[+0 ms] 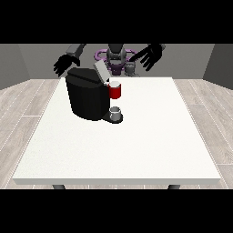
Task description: Insert the coffee pod into the coffee machine and close the lid
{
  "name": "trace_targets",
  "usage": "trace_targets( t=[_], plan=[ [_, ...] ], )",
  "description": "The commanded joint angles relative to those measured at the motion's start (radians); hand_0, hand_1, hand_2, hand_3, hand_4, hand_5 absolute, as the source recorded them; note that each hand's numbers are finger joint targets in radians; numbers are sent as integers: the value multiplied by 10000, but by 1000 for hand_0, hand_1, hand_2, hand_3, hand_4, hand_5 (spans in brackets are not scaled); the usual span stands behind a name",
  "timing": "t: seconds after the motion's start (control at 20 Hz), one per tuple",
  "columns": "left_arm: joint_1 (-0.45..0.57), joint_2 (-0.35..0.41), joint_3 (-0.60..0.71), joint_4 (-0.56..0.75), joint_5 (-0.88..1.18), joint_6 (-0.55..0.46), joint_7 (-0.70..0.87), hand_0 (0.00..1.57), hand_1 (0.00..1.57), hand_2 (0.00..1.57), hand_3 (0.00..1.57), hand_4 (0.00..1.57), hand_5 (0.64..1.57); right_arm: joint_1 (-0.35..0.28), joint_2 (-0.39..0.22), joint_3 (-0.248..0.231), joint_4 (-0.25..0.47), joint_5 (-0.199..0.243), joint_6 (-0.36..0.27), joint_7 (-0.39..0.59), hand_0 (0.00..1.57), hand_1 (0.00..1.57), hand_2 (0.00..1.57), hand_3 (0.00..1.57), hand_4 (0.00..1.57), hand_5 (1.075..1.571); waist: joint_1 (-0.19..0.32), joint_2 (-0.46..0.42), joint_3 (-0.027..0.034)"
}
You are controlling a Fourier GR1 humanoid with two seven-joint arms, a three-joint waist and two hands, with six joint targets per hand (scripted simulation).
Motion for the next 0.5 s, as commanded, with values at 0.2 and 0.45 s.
trace_targets(
  t=[0.2,0.45],
  plan=[
    [2289,-1666,730,-212,1477,-17,-545,0,0,0,0,0,1571,845,-466,381,-414,486,201,522,0,0,0,0,366,1571,1074,-2047,-2],
    [3299,-2065,1034,-282,2068,-145,-575,0,0,0,0,215,1571,590,-589,605,-1120,175,819,781,0,0,0,0,257,1571,1487,-2539,4]
  ],
)
